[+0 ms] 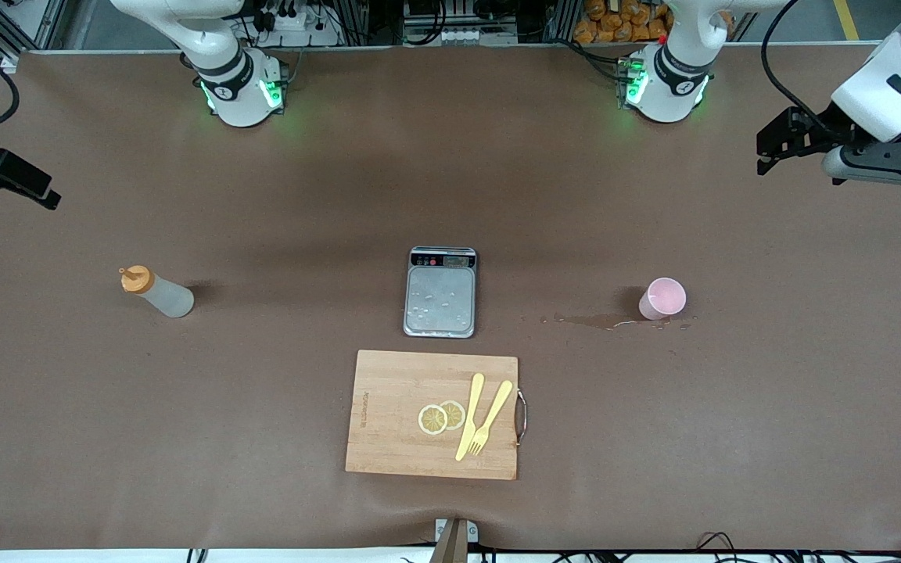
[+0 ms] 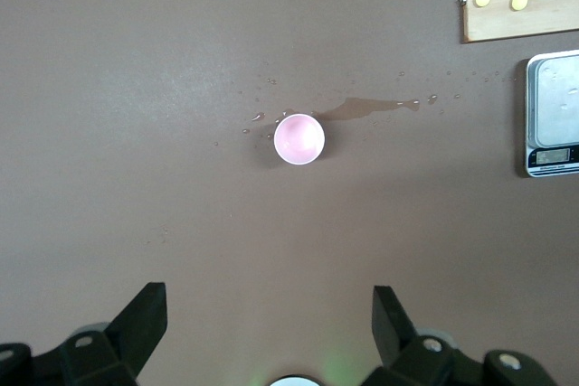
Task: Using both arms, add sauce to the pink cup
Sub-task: 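Move the left gripper toward the pink cup, then grasp the pink cup with the left gripper while the right gripper reaches the bottle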
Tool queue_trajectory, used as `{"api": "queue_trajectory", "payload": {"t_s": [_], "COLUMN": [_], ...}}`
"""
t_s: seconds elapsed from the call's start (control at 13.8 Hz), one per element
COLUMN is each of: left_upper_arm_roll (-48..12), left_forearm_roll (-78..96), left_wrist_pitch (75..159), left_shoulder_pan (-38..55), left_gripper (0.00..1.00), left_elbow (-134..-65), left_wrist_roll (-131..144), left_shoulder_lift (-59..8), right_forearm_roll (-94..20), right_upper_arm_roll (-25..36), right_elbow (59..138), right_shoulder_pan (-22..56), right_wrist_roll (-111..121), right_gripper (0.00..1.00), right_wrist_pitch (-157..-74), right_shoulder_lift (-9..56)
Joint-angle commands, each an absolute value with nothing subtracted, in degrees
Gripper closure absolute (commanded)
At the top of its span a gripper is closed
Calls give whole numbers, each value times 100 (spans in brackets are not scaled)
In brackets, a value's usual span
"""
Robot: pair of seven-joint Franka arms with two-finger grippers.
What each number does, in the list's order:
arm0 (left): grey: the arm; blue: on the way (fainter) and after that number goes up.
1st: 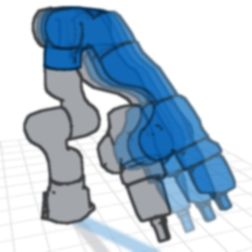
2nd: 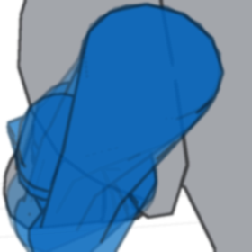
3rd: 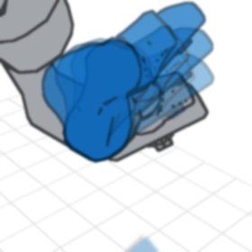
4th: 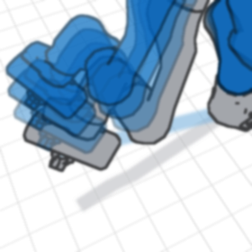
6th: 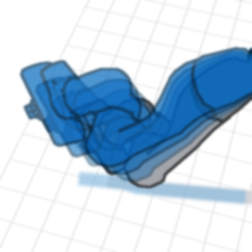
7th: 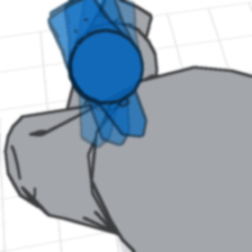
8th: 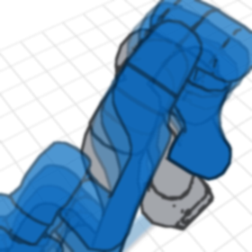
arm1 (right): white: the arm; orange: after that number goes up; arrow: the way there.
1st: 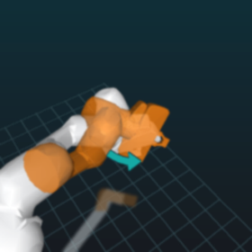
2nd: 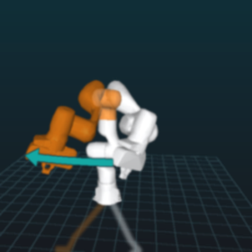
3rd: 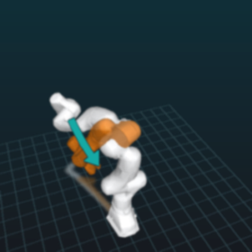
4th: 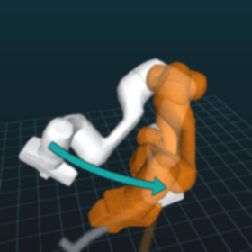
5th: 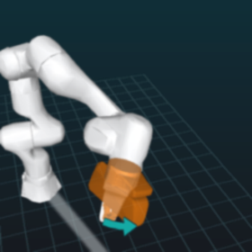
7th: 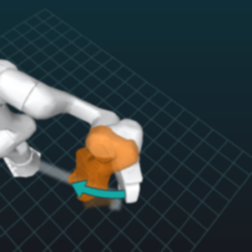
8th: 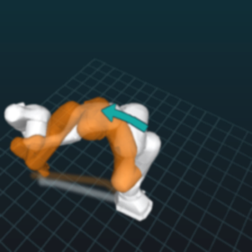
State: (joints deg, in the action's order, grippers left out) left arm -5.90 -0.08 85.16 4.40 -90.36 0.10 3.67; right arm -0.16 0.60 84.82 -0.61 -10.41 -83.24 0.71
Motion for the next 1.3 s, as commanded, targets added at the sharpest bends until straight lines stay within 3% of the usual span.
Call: {"api": "queue_trajectory", "payload": {"t_s": [0.0,0.22,0.65,1.23], "left_upper_arm_roll": [-589,-598,-642,-650], "left_forearm_roll": [96,342,317,272], "left_wrist_pitch": [8402,8533,9780,10959], "left_shoulder_pan": [387,176,202,185], "left_gripper": [0,0,0,0], "left_elbow": [-9026,-9245,-10379,-10714], "left_wrist_roll": [9,0,52,114], "left_shoulder_lift": [316,299,194,-939], "right_forearm_roll": [105,123,71,-174], "right_upper_arm_roll": [53,53,61,53], "right_elbow": [8446,8464,8464,8455], "right_shoulder_pan": [-88,-201,-719,-1862], "right_wrist_roll": [-1028,-967,-1107,-1169], "right_gripper": [0,0,0,0], "right_wrist_pitch": [-8095,-8077,-8051,-7699], "right_shoulder_lift": [202,368,439,843]}}
